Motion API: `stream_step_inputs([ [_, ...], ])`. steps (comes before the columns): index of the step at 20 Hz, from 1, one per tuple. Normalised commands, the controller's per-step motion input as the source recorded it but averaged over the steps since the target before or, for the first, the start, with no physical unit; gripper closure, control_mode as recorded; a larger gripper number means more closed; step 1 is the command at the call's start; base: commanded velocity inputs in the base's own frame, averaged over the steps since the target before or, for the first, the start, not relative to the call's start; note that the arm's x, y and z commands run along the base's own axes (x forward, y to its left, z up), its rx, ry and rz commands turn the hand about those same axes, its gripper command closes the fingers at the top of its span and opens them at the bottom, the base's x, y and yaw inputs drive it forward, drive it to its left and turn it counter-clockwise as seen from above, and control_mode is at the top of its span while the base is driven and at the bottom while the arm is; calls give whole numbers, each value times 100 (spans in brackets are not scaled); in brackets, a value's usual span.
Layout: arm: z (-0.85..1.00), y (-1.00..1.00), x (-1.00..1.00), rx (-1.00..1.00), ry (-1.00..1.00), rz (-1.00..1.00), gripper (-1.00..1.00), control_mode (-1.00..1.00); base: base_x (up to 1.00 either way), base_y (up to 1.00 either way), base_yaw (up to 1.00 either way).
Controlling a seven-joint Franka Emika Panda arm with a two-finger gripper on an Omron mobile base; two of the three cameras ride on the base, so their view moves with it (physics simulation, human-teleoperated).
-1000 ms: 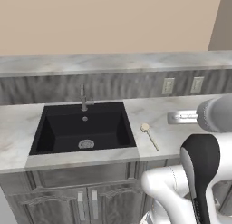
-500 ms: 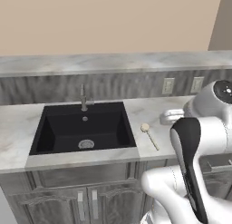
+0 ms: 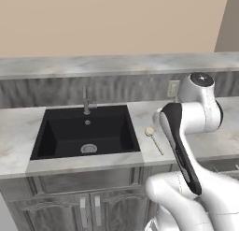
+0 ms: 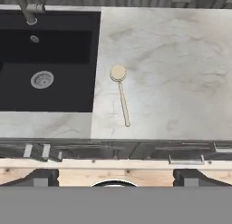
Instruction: Grab the spray bottle from the cabinet, then place it next to the cutting board for sanitizing. Then grab the dish brush from the countertop next to the sink and place it next to the cutting board.
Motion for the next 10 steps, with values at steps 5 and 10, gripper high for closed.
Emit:
stream_step_inputs([
  [5,-44,-9,35,0,3,8,-100,-100,0,0,0],
  [10,-59,-19,28,0,0,10,-100,-100,0,0,0],
])
